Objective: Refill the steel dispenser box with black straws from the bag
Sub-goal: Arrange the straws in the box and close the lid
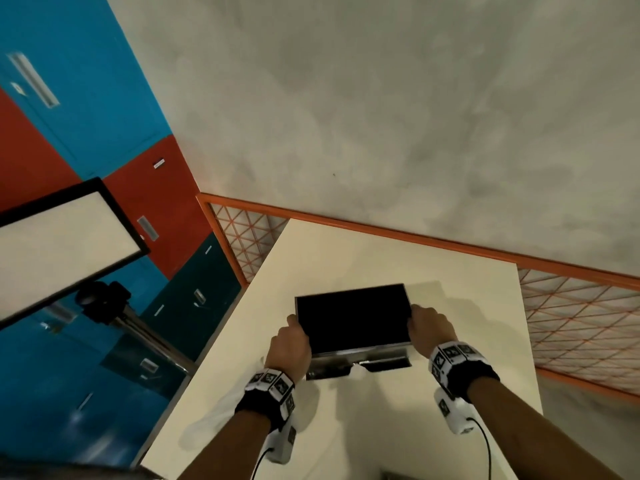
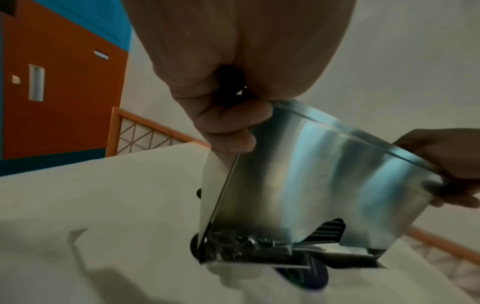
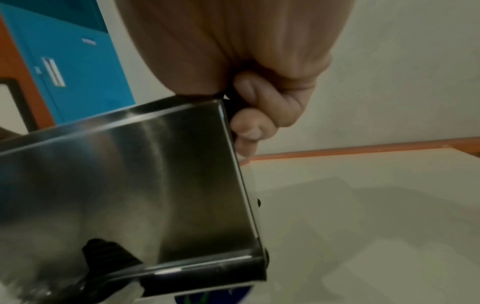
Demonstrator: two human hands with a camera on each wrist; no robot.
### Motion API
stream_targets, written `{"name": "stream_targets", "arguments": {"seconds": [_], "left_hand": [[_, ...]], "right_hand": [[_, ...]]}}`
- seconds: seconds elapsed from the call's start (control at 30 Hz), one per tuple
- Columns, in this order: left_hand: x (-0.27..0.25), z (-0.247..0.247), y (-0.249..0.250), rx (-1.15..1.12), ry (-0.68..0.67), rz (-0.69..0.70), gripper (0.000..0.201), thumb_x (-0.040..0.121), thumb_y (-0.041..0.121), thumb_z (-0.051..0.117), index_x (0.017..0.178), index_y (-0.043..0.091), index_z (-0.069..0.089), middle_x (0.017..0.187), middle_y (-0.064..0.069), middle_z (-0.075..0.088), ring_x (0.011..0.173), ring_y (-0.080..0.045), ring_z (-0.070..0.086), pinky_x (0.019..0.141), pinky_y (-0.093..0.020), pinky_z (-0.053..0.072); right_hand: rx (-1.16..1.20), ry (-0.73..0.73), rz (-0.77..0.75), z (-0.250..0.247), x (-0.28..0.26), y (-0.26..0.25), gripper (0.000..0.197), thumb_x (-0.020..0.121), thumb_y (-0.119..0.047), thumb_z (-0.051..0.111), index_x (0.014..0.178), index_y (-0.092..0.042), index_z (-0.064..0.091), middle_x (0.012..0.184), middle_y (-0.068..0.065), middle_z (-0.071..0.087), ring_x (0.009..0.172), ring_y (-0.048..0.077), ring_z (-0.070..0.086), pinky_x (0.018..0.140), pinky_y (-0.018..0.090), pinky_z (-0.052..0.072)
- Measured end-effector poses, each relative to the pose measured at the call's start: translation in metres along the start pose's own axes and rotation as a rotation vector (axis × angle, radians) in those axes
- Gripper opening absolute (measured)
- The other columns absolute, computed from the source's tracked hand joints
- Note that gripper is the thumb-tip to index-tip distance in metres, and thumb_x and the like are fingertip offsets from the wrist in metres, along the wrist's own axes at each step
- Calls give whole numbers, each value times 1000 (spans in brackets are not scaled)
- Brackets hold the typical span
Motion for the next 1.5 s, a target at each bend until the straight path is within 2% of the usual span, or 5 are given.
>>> {"name": "stream_targets", "arguments": {"seconds": [0.53,1.03,1.23,1.37,1.5], "left_hand": [[-35,-10,-9,-209,118,90,46,103,15,36,147,17,23,99,-10,71,73,-29,58,68,-36,41],[-32,34,-16,9,-6,99,38,101,25,37,138,17,31,108,-7,71,94,-34,69,78,-42,54],[-32,17,23,14,321,384,39,88,18,56,126,18,50,116,-1,53,101,-22,54,83,-35,51],[-28,57,55,89,22,679,46,92,26,49,137,21,53,138,-4,47,127,-25,48,105,-48,46],[-14,92,42,189,-250,477,57,99,35,43,153,48,29,169,1,6,156,-28,-3,120,-62,20]], "right_hand": [[143,193,0,5,-54,0,7,100,-20,35,102,-15,39,81,11,68,74,38,64,58,36,36],[159,60,62,59,-60,30,7,99,-20,36,97,-22,29,86,7,69,78,34,65,61,35,37],[150,56,68,64,-63,33,5,100,-20,33,104,-18,34,88,8,69,79,35,65,62,35,36],[116,47,82,62,-59,32,14,99,-21,35,112,-16,37,94,10,69,84,36,66,63,34,37],[92,26,75,59,-53,31,18,96,-20,38,114,-16,36,96,12,69,87,38,66,63,35,38]]}}
Point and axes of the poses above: each hand's wrist, its own x-axis towards the middle knuckle, its own z-axis out of the palm, y = z × x, the point moved 4 cm from there along x, towards the middle knuckle
